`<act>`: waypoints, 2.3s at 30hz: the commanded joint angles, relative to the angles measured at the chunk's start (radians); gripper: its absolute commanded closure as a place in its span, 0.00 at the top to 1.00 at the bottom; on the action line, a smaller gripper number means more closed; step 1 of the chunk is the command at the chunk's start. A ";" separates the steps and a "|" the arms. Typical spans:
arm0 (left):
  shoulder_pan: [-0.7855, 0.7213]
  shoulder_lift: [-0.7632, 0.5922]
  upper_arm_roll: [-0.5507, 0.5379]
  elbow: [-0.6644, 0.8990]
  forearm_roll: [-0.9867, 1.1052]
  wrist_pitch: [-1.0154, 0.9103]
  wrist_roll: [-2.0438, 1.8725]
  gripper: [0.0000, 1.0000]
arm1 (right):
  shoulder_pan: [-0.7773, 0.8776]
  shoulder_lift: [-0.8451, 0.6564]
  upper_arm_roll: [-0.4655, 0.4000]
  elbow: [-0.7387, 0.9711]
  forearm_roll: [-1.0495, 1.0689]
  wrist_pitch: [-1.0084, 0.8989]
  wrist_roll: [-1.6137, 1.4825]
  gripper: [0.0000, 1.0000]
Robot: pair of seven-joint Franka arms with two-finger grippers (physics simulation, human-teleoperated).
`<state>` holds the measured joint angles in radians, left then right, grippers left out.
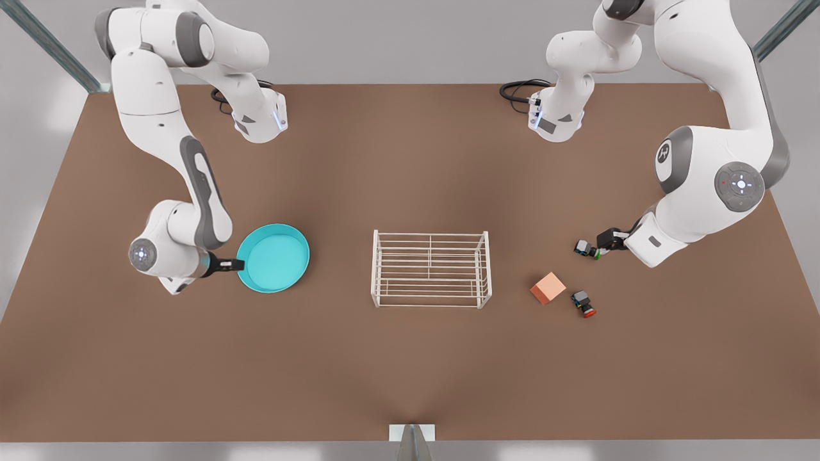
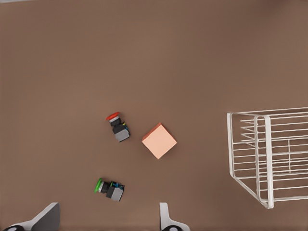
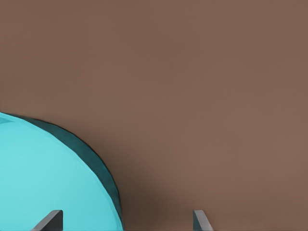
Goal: Place the plate on the shelf with right arm and place the red button switch in the plate with left arm
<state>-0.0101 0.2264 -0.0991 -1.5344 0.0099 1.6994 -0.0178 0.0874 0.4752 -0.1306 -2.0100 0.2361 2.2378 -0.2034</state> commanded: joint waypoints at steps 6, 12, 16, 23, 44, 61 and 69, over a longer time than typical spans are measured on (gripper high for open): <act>0.002 -0.001 0.002 -0.001 0.001 -0.001 -0.008 1.00 | 0.000 0.025 0.022 -0.029 0.045 0.019 -0.071 0.91; 0.002 -0.001 0.002 -0.007 0.001 -0.001 -0.028 1.00 | 0.000 0.029 0.026 -0.035 0.051 0.000 -0.087 0.65; 0.004 -0.001 0.002 -0.007 0.001 -0.001 -0.028 1.00 | -0.002 0.031 0.026 -0.035 0.052 0.000 -0.113 0.56; 0.004 -0.001 0.002 -0.007 0.001 -0.001 -0.028 1.00 | -0.025 0.030 0.028 -0.035 0.051 -0.004 -0.149 0.34; 0.005 -0.001 0.002 -0.010 0.001 -0.001 -0.028 1.00 | -0.021 -0.184 0.035 -0.023 0.078 -0.239 -0.194 0.25; 0.005 -0.002 0.002 -0.013 0.001 -0.001 -0.030 1.00 | -0.017 -0.254 0.247 0.077 0.299 -0.357 -0.103 0.25; 0.005 -0.002 0.002 -0.015 0.001 -0.001 -0.031 1.00 | 0.117 -0.194 0.259 0.186 0.344 -0.337 0.081 0.25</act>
<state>-0.0046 0.2250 -0.0964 -1.5497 0.0100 1.6985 -0.0458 0.1920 0.2759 0.1288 -1.8353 0.5691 1.8964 -0.3087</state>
